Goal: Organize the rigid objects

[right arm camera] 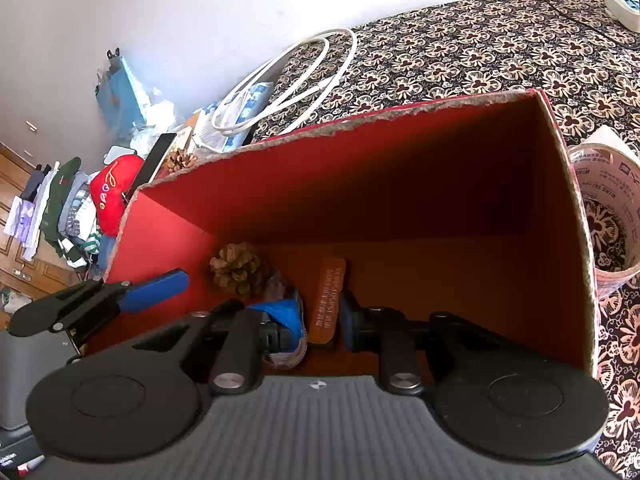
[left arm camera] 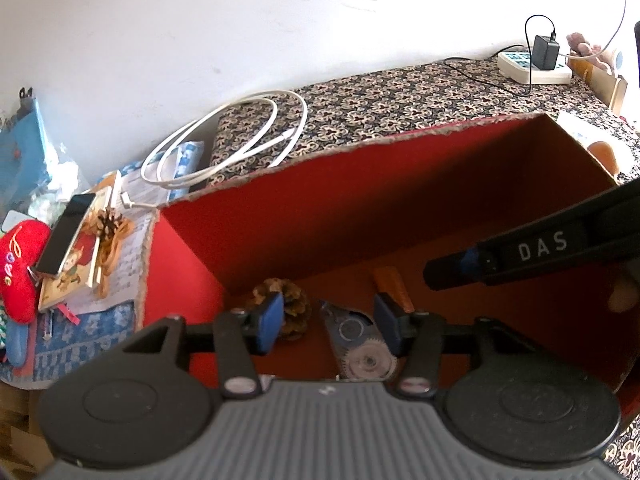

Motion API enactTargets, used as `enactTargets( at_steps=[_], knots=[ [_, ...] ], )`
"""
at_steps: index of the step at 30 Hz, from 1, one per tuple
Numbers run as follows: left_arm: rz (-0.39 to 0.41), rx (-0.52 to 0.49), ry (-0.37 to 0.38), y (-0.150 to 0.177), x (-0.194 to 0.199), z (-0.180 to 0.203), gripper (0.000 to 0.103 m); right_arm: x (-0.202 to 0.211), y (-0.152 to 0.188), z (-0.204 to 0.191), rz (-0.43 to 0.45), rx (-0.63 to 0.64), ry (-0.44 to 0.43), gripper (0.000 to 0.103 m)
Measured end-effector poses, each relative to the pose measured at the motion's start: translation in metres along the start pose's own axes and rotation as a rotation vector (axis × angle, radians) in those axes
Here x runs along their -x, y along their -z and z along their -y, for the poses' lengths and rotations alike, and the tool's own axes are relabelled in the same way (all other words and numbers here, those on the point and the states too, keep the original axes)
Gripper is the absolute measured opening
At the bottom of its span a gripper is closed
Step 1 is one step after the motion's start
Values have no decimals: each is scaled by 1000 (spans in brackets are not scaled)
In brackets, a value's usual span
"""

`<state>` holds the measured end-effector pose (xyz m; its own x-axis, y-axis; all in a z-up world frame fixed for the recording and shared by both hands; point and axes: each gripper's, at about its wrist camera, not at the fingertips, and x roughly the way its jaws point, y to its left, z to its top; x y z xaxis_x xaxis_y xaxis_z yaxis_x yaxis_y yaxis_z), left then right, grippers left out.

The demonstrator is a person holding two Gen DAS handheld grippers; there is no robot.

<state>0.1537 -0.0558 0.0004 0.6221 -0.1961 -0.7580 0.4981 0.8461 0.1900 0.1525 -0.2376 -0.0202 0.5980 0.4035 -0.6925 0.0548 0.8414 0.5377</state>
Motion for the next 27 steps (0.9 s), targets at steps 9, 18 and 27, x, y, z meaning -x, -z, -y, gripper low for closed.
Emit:
enactTargets(
  at_steps=[9,18,27],
  knots=[
    [-16,27,-35,-1,-1,-1,59,1,0,-1,2,5,8,6],
    [-25,55,-61,-1,-2,-4,61,1,0,-1,11,7,3,6],
    [-20,41,-49,-1,-1,-3,62,5,2,-1,40,6,-2,6]
  ],
)
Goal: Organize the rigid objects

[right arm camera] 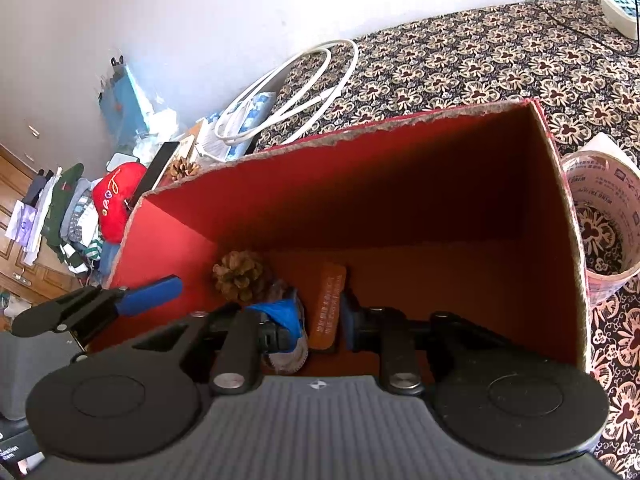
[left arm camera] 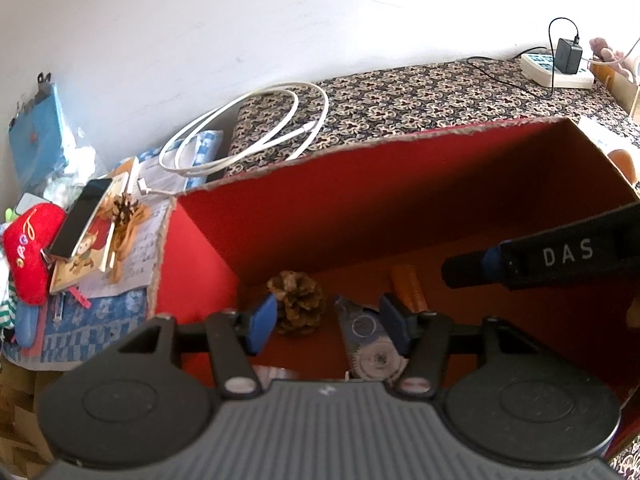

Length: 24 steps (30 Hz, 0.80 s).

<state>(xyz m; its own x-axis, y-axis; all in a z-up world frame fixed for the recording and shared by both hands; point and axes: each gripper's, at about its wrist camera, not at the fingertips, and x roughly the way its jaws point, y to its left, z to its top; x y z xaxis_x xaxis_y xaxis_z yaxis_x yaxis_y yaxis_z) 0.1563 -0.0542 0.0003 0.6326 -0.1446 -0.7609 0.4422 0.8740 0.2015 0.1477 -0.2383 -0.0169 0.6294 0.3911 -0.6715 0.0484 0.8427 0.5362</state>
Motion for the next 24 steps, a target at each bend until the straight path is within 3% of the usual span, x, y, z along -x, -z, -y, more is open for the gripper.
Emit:
enactTargets(
  at_steps=[24],
  knots=[
    [-4,2,19,-1,0,-1,65,2,2,-2,29,6,18,7]
  ],
)
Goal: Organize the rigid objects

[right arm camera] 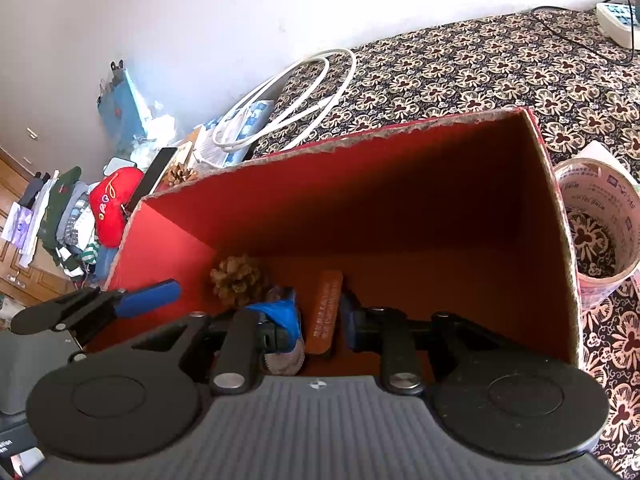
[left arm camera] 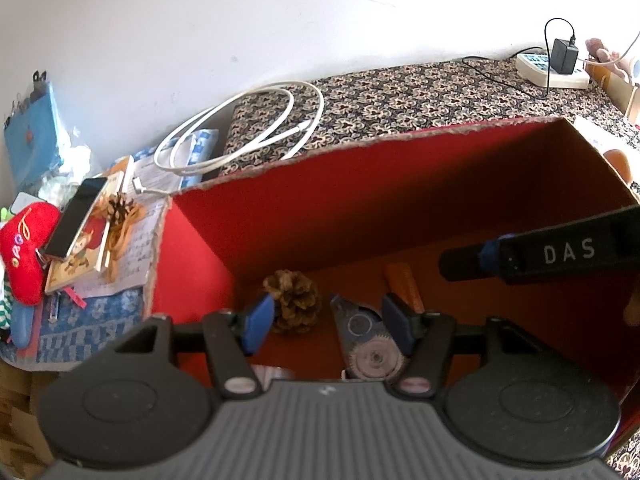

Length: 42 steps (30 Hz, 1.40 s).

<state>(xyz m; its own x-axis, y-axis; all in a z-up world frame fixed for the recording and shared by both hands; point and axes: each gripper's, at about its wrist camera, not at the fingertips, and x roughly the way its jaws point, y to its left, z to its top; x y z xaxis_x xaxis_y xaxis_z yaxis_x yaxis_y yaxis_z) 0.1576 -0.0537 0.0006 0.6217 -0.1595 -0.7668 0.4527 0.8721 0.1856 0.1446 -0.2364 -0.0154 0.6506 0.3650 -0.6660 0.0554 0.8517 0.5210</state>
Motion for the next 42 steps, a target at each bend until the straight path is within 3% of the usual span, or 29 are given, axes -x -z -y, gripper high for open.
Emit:
enactTargets(
  at_steps=[35,42],
  knots=[
    [27,-10,-16,2,4,3,65,5,1,-2,52,1,60,8],
    [36,-4,-51,1,5,2,65,18,4,-8,134,41,51,8]
  ],
)
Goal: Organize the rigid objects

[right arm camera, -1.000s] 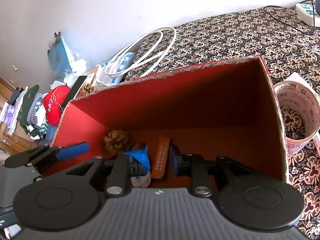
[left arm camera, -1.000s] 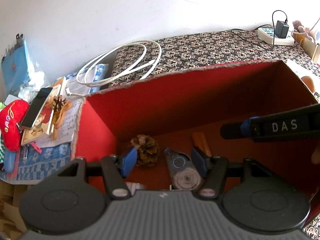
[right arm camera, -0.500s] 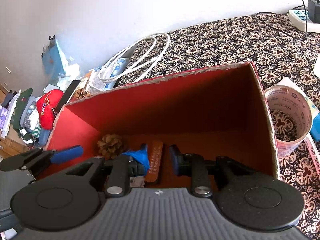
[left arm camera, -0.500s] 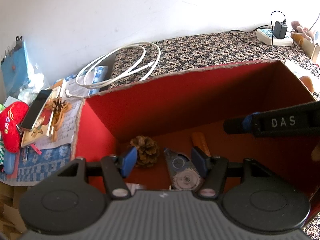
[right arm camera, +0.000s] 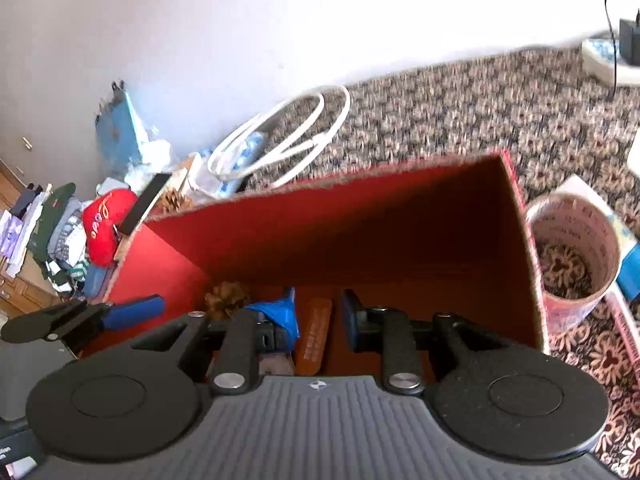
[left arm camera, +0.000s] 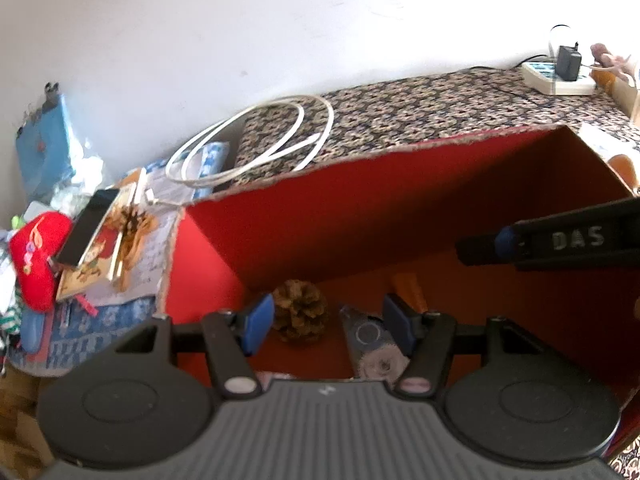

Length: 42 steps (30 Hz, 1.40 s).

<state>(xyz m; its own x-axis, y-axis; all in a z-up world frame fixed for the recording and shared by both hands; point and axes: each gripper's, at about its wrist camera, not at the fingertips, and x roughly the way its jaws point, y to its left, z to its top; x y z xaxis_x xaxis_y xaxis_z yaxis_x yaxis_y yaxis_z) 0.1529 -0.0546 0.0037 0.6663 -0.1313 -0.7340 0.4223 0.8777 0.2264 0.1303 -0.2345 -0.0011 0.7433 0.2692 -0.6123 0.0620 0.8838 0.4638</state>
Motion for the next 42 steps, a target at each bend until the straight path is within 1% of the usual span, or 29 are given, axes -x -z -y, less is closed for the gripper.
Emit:
enactTargets(
  at_steps=[2,5,10,14,19,25,27,30,36,38,42],
  knots=[
    [10,7,-19,1,6,0,65,7,2,-4,30,13,11,8],
    [23,28,-44,0,24,2,65,21,6,-6,47,30,-9,8],
    [28,62,-93,6,49,6,66,53,14,-9,105,67,-36,8],
    [4,122,-86,13,67,8,66,77,24,-13,147,103,-69,8],
    [3,137,-144,27,88,21,66,97,43,-20,165,136,-126,8],
    [9,143,-190,41,111,30,67,118,67,-28,190,171,-182,8],
    [5,149,-201,47,117,31,67,121,75,-29,177,177,-206,8],
    [-3,158,-210,58,125,33,67,121,85,-27,148,163,-212,8],
    [-39,175,-228,82,127,35,67,121,109,-23,96,133,-256,8],
    [-51,183,-230,91,125,34,67,116,115,-21,62,107,-267,8],
    [-82,216,-220,115,118,26,67,102,128,-11,-38,23,-265,9]
  ],
)
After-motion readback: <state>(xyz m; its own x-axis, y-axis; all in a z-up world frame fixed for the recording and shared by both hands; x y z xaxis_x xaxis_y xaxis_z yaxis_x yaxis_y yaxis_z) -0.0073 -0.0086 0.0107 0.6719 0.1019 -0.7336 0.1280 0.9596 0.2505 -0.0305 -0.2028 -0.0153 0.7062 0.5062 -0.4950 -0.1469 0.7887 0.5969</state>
